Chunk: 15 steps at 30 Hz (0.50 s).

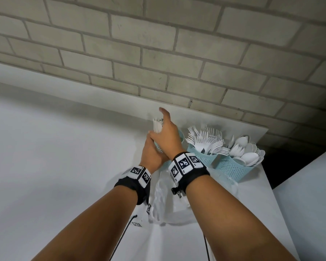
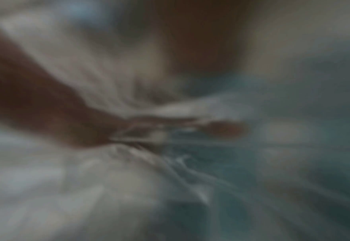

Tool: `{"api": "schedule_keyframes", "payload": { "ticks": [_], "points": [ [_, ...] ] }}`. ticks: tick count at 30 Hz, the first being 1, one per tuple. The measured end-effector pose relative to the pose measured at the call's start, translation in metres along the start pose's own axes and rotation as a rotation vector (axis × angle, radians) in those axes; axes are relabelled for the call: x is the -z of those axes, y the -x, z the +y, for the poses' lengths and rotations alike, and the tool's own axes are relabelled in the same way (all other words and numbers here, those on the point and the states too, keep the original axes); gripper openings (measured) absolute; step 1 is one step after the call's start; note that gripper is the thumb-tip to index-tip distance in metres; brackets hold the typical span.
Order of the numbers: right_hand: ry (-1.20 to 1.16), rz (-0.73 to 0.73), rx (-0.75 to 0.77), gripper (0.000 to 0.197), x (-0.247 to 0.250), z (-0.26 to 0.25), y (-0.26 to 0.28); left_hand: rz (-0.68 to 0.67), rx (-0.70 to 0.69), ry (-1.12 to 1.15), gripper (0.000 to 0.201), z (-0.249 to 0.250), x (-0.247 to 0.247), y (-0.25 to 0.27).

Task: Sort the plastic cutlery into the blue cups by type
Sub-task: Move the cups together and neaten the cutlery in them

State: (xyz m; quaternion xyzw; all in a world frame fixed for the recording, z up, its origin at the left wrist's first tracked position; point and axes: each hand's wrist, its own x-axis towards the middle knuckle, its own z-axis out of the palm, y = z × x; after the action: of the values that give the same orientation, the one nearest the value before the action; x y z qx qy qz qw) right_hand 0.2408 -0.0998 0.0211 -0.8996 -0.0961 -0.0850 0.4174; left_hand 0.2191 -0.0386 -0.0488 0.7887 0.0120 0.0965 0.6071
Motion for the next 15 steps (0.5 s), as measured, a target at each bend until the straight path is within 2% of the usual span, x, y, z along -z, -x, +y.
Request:
{"api": "schedule_keyframes", "payload": {
  "ticks": [2, 4, 5, 8, 11, 13, 15],
  "points": [
    [-0.081, 0.166, -0.032, 0.045, 0.001, 0.002, 0.0, -0.016, 0.03, 0.003, 0.086, 0.0, 0.002, -0.003],
    [-0.211, 0.32, -0.05, 0.032, -0.001, 0.003, 0.001, -0.024, 0.023, 0.015, 0.089, 0.0, 0.003, -0.004],
    [-0.209, 0.32, -0.051, 0.033, -0.002, 0.002, 0.001, -0.031, 0.02, 0.009, 0.089, 0.002, 0.003, -0.003],
    [-0.1, 0.16, -0.095, 0.046, -0.001, 0.001, -0.002, -0.033, 0.025, 0.002, 0.088, 0.004, 0.003, -0.003],
    [-0.159, 0.161, -0.163, 0.057, 0.002, 0.001, -0.007, -0.033, 0.037, 0.004, 0.088, 0.007, 0.004, -0.003],
    [-0.096, 0.106, -0.161, 0.047, 0.0, 0.003, -0.008, -0.037, 0.039, -0.007, 0.087, 0.007, 0.005, -0.004],
    [-0.067, 0.144, -0.165, 0.04, 0.0, 0.003, -0.01, -0.048, 0.041, -0.01, 0.086, 0.005, 0.005, -0.006]
  ]
}}
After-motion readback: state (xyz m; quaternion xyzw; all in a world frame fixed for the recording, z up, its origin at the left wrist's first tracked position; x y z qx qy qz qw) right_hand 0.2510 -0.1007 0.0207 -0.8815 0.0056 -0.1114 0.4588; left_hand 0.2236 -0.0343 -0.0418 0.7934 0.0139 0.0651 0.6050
